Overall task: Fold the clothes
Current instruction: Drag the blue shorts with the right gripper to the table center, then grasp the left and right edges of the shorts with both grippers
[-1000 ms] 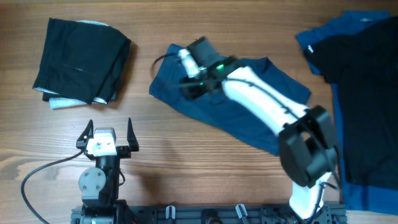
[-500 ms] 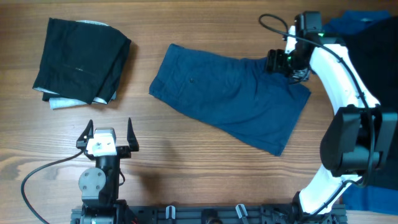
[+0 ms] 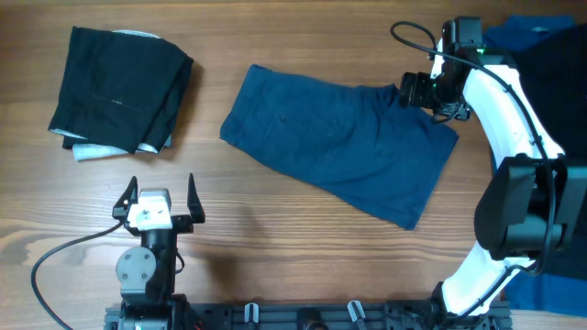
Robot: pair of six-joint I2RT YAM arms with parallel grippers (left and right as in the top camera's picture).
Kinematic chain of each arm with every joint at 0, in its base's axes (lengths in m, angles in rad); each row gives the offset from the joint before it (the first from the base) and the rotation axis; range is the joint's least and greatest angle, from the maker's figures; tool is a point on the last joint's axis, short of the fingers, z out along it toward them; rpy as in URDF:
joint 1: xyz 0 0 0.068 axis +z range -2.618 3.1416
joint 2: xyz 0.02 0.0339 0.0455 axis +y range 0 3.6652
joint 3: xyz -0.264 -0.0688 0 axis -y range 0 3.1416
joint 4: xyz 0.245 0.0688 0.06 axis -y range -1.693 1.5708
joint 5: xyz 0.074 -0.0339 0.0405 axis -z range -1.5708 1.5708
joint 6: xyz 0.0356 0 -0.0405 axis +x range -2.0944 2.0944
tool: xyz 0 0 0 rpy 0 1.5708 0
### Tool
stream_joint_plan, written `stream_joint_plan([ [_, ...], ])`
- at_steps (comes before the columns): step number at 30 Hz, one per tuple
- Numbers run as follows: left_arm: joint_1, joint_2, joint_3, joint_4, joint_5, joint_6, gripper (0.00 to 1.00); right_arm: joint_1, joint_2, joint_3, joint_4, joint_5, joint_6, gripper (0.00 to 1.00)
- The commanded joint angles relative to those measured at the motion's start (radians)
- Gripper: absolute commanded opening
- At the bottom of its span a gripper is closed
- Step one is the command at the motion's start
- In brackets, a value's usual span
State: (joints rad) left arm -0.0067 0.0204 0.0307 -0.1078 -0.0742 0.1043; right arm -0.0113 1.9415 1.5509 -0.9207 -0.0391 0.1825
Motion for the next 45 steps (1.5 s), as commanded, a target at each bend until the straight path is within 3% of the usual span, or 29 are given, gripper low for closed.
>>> stream_joint_plan([
  [1, -0.005, -0.006, -0.006, 0.004, -0.002, 0.016, 1.00, -0.003, -0.017, -0.004, 0.003, 0.025, 0.000, 0.99],
  [21, -0.004, -0.006, -0.006, 0.016, -0.006, 0.016, 1.00, -0.003, -0.017, -0.005, -0.109, 0.001, 0.032, 1.00],
  [28, -0.005, -0.003, 0.029, 0.032, 0.245, 0.009, 1.00, -0.003, -0.017, -0.005, -0.086, -0.010, 0.030, 1.00],
  [30, -0.005, 0.019, 0.101, 0.024, 0.253, -0.059, 1.00, -0.003, -0.017, -0.005, -0.086, -0.009, 0.030, 1.00],
  [33, -0.005, 0.179, 0.285, -0.067, 0.254, -0.087, 1.00, -0.003, -0.017, -0.005, -0.088, -0.013, 0.031, 1.00],
  [42, -0.048, 1.070, 0.993, -0.467, 0.400, -0.090, 1.00, 0.000, -0.017, -0.006, -0.187, -0.095, 0.047, 1.00],
  [45, -0.114, 1.326, 1.114, -0.465, 0.449, -0.090, 1.00, 0.000, -0.017, -0.037, -0.218, -0.096, 0.082, 1.00],
])
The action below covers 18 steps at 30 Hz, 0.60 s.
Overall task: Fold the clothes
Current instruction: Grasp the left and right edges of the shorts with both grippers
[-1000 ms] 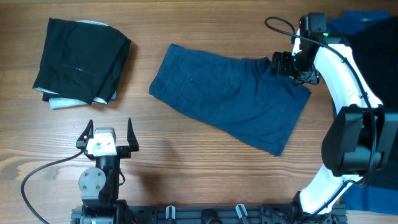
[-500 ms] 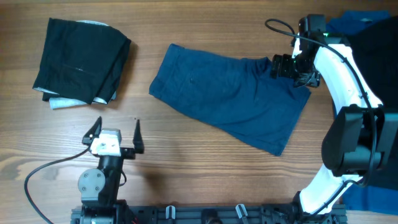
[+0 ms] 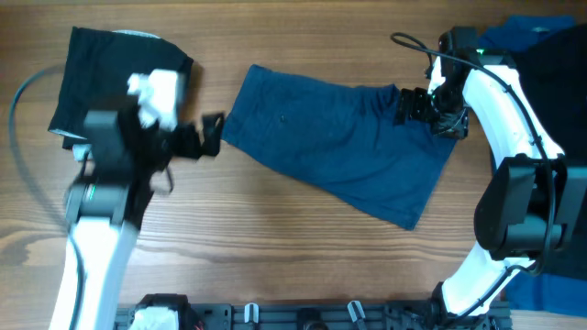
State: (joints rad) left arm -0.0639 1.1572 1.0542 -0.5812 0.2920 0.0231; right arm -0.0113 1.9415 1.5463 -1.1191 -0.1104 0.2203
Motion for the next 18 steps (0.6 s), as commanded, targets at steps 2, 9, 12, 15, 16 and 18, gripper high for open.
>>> stream_joint_plan([
  [2, -0.077, 0.274, 0.095, 0.064, 0.142, -0.009, 1.00, 0.000, -0.017, -0.073, -0.016, -0.048, 0.056, 0.99],
  [9, -0.109, 0.520, 0.094, 0.166, 0.145, -0.009, 0.89, -0.002, -0.018, -0.245, 0.046, -0.103, 0.095, 0.93],
  [12, -0.109, 0.612, 0.094, 0.191, 0.092, -0.010, 0.84, -0.001, -0.019, -0.286, 0.063, -0.123, 0.099, 0.79],
  [15, -0.109, 0.654, 0.094, 0.208, 0.092, -0.010, 0.74, -0.001, -0.019, -0.330, 0.079, -0.161, 0.097, 0.62],
  [16, -0.109, 0.667, 0.094, 0.214, 0.090, -0.009, 0.71, -0.001, -0.019, -0.343, 0.087, -0.160, 0.097, 0.64],
  [18, -0.109, 0.692, 0.094, 0.231, 0.058, -0.010, 0.66, -0.002, -0.019, -0.381, 0.110, -0.140, 0.097, 0.67],
])
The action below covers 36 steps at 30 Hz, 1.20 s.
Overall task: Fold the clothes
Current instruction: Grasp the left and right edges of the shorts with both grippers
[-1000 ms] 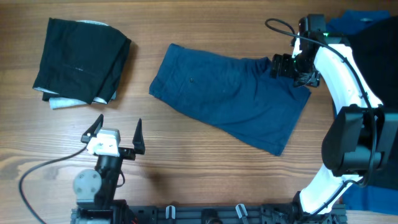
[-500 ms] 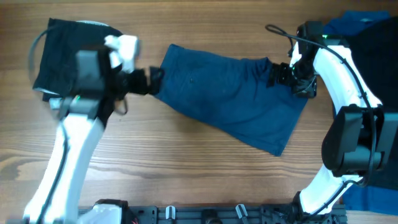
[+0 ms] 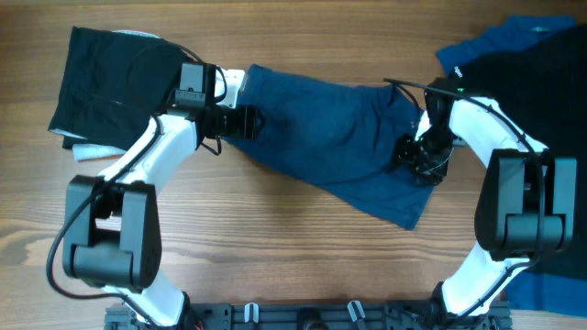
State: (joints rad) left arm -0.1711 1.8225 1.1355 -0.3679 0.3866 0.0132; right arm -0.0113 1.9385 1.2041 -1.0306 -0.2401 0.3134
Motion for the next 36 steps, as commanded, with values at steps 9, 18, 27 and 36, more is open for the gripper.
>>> stream_joint_plan([
  [9, -0.002, 0.095, 0.009, 0.006, -0.224, -0.146, 0.18, -0.002, -0.016, -0.079, 0.063, 0.015, -0.024, 0.72],
  [18, -0.002, 0.150, 0.009, -0.101, -0.224, -0.237, 0.04, -0.002, -0.045, 0.030, -0.001, 0.015, -0.027, 0.82],
  [27, -0.001, 0.150, 0.009, -0.404, -0.243, -0.367, 0.04, -0.015, -0.197, 0.075, -0.119, 0.050, -0.048, 0.90],
  [36, -0.002, 0.148, 0.009, -0.540, -0.243, -0.375, 0.04, -0.017, -0.315, 0.044, -0.182, 0.153, 0.039, 0.93],
])
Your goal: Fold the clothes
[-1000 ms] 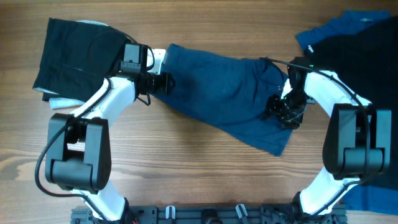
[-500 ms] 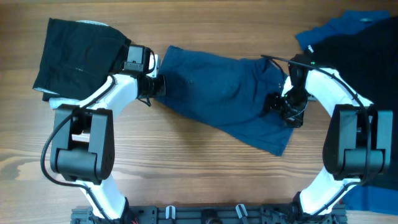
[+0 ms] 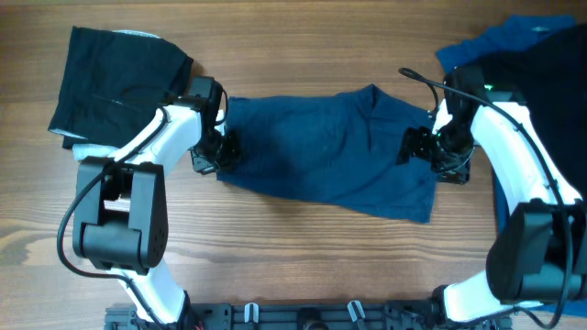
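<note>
A dark blue garment (image 3: 321,151) lies spread across the middle of the table, its long side running left to right, with a small fold poking up at its top edge. My left gripper (image 3: 223,154) sits at the garment's left edge and looks shut on the cloth. My right gripper (image 3: 410,147) is at the right edge, fingers pointing left, and also looks shut on the cloth. The fingertips themselves are hard to make out from above.
A folded black garment (image 3: 115,82) over something white lies at the far left. A heap of blue and black clothes (image 3: 541,64) fills the far right edge. Bare wooden table (image 3: 293,266) runs along the front.
Both grippers have moved toward the front with the garment's ends. The cloth, slanted before, now lies nearly level. The right gripper has also shifted slightly outward.
At first the left arm was parked at the front while the right gripper was at the garment's upper right corner. The left arm then reached toward the garment's left end and came onto its upper left corner. Now both hold the ends and the garment lies straighter.
</note>
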Robot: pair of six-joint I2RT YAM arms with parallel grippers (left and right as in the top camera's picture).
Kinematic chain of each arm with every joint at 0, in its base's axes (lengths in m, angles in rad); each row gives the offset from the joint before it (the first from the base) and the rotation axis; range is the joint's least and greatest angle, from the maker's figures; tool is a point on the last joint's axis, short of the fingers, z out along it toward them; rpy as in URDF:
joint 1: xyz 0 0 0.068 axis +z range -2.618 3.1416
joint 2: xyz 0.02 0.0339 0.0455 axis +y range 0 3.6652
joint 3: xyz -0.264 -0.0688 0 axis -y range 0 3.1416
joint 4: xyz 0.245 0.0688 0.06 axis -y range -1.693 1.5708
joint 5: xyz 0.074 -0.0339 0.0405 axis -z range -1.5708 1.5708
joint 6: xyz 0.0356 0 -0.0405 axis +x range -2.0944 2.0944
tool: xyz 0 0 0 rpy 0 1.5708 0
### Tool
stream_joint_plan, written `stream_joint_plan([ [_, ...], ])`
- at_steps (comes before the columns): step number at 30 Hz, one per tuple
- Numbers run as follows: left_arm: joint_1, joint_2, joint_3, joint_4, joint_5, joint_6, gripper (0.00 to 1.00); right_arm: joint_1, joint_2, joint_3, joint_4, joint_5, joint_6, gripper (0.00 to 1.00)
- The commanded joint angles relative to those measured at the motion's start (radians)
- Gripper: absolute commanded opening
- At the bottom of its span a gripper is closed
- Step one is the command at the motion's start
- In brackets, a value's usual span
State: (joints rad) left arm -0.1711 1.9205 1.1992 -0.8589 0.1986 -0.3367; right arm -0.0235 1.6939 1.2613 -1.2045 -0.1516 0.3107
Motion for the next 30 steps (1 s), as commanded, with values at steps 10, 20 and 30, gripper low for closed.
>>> stream_joint_plan([
  [10, -0.002, -0.147, -0.055, -0.051, -0.055, -0.039, 0.04, -0.032, -0.262, -0.218, 0.037, 0.007, 0.168, 0.74],
  [20, -0.002, -0.336, -0.055, -0.008, -0.062, -0.038, 0.23, -0.032, -0.262, -0.381, 0.275, -0.092, 0.280, 0.68],
  [30, -0.002, -0.335, -0.055, -0.010, -0.062, -0.038, 0.28, -0.032, -0.261, -0.514, 0.490, -0.043, 0.373, 0.60],
])
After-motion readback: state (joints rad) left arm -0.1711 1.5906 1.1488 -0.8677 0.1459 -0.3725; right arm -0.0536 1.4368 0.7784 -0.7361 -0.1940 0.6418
